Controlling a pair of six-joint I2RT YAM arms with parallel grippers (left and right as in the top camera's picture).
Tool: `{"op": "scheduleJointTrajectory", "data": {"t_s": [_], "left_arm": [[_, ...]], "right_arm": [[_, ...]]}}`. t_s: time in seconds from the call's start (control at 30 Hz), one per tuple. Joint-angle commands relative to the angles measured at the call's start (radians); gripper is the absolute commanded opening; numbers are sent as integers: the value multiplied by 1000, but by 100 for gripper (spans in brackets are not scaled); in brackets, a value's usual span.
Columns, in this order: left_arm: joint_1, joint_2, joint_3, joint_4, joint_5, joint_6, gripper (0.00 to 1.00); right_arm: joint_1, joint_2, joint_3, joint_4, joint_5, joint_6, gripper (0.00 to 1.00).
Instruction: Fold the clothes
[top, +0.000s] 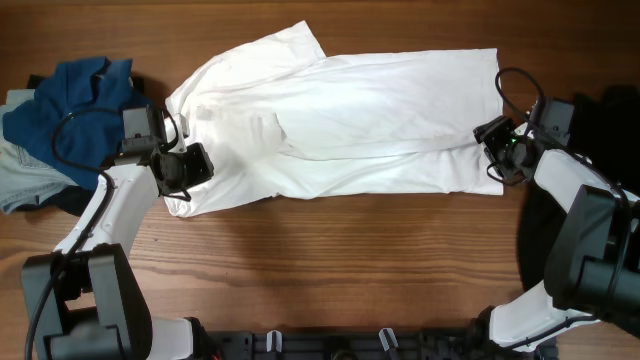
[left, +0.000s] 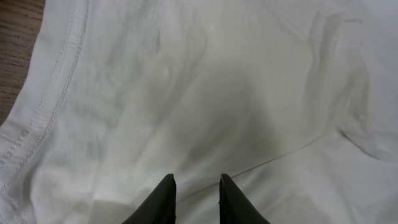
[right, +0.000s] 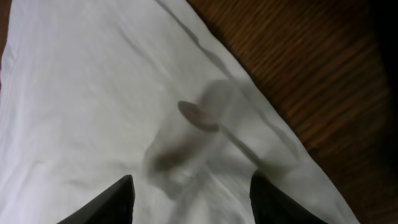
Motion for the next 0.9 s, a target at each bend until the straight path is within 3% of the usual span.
{"op": "scheduleJointTrajectory", "data": {"t_s": [0.0,0.17,0.33,0.53,0.67,0.87], "left_arm": [[-4,-13,11,6,16,16,24],[-4,-13,11,6,16,16,25],[-4,-13,11,6,16,16,25],[-4,-13,11,6,16,16,25],[-4,-13,11,6,16,16,25],[-4,-13,11,19,16,16,26]], "right_arm": [[5,80,0,32,-52,-37,45],[-8,68,3,72,-102,-99,43],[-34,21,8,-9,-137,-105,46],[-33,0,8,-48,-342,-103,34],[-33,0,8,-133,-273,-106,44],[-29,2,8,-14,-247,-129,41]]}}
